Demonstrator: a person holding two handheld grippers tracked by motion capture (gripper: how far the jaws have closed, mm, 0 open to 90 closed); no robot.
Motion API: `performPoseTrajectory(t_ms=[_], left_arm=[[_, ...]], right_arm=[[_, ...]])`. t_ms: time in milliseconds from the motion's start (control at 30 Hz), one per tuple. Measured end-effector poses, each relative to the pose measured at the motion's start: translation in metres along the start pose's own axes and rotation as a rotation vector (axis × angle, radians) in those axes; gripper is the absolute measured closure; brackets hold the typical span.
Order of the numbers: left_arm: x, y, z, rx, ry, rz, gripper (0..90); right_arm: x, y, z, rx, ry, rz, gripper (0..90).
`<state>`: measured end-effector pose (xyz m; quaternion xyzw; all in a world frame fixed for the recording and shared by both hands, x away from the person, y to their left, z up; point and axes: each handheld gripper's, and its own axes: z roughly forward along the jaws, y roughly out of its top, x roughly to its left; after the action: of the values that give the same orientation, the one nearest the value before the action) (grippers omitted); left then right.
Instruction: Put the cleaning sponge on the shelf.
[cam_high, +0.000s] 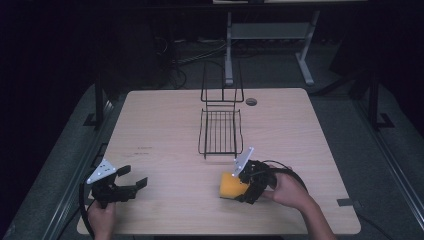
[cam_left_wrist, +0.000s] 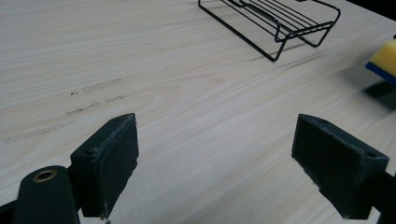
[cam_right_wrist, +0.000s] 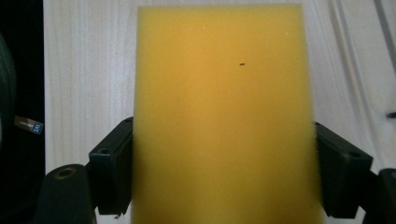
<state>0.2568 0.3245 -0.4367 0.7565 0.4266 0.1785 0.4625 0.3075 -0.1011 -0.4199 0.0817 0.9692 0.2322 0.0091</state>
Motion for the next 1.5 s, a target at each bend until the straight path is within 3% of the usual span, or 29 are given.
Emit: performPoseTrajectory(t_ms=[1500], left_arm=[[-0.001,0.001,0.0,-0.001,0.002,0.009,14.1]], right_arm=[[-0.04,0.035,-0.015,-0.033,0.001,-0.011,21.1]])
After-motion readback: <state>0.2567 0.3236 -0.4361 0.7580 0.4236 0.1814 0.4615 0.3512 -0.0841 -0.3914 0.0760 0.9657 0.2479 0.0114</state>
